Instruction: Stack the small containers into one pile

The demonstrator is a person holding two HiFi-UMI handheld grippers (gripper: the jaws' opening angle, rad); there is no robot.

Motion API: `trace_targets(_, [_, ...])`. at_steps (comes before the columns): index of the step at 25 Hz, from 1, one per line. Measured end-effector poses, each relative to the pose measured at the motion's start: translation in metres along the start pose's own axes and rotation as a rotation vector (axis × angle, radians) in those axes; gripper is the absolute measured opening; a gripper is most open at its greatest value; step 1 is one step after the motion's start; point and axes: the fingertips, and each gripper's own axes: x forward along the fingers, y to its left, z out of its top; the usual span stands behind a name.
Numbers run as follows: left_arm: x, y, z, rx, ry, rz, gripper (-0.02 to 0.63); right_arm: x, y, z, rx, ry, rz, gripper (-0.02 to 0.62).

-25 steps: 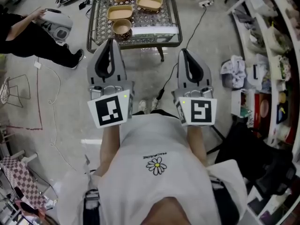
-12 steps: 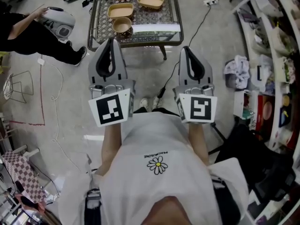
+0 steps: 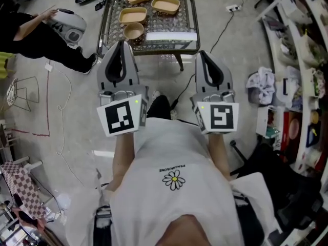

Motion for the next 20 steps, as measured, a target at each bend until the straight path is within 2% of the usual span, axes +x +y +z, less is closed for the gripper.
trace_targets(6, [0.018, -0.005, 0.003, 0.016, -0.023, -0.015, 0.025, 0.009, -0.011, 0.002, -0.007, -0.017, -0.007, 0.032])
trace_targets(12, [0.05, 0.001, -0.003, -0.002, -0.038, -0.028, 0.025, 0.03, -0.031, 0.003, -0.013, -0.025, -0.051, 0.032])
trace_targets(16, [0.078, 0.01, -0.012, -0.019, -0.035, -0.031, 0.025, 0.054, -0.042, 0.002, -0.017, -0.03, -0.067, 0.032])
trace_targets(20, [0.116, 0.026, -0.027, -0.03, -0.022, -0.03, 0.025, 0.094, -0.049, 0.002, -0.008, -0.024, -0.046, 0.032])
